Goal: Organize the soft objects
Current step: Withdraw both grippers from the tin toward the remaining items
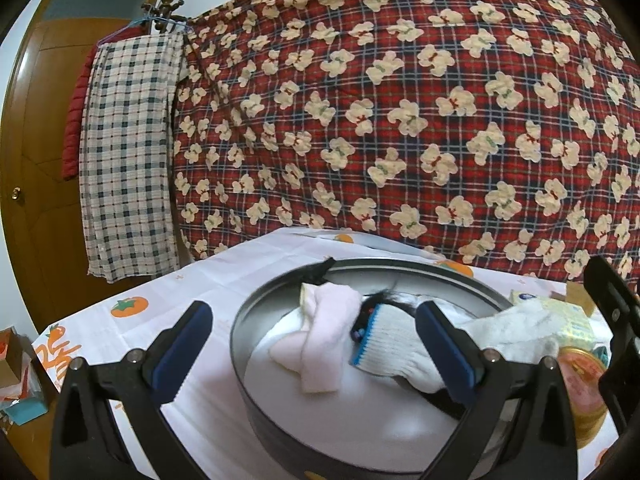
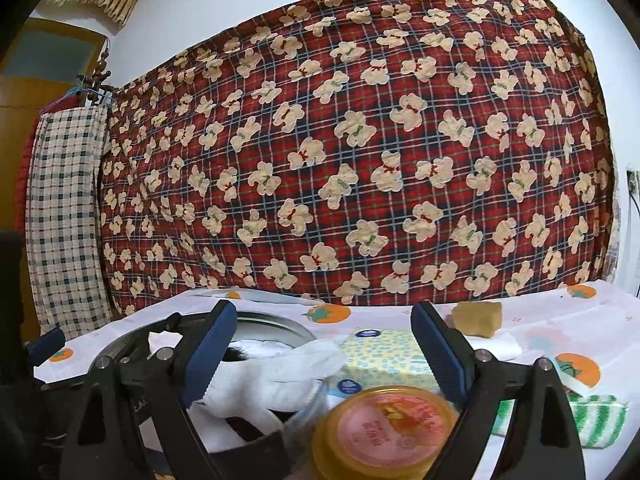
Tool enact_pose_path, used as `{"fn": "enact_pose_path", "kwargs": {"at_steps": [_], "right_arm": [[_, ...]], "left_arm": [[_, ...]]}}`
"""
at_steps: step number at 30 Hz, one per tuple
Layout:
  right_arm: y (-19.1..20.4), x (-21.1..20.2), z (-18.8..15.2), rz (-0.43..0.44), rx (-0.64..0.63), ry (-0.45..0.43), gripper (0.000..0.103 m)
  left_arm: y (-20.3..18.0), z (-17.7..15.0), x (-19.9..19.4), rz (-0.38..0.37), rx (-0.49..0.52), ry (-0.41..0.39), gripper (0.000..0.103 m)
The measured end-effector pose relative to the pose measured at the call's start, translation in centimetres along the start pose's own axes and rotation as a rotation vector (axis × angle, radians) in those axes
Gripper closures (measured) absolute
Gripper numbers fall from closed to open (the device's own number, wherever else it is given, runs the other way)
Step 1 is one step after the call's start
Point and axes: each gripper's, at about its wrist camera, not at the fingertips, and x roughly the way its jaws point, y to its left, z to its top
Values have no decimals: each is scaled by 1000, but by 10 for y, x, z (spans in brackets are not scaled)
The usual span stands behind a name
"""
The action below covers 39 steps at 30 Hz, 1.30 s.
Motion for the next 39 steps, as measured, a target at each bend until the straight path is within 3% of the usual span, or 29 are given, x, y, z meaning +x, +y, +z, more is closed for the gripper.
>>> {"fn": "enact_pose_path", "kwargs": {"at_steps": [18, 39], "right_arm": [[-62, -14, 2, -74, 5, 28, 12], [-159, -24, 3, -222, 31, 111, 13]], "left_arm": [[-61, -11, -35, -174, 54, 4, 0], [-138, -22, -68, -333, 134, 1, 0]]}}
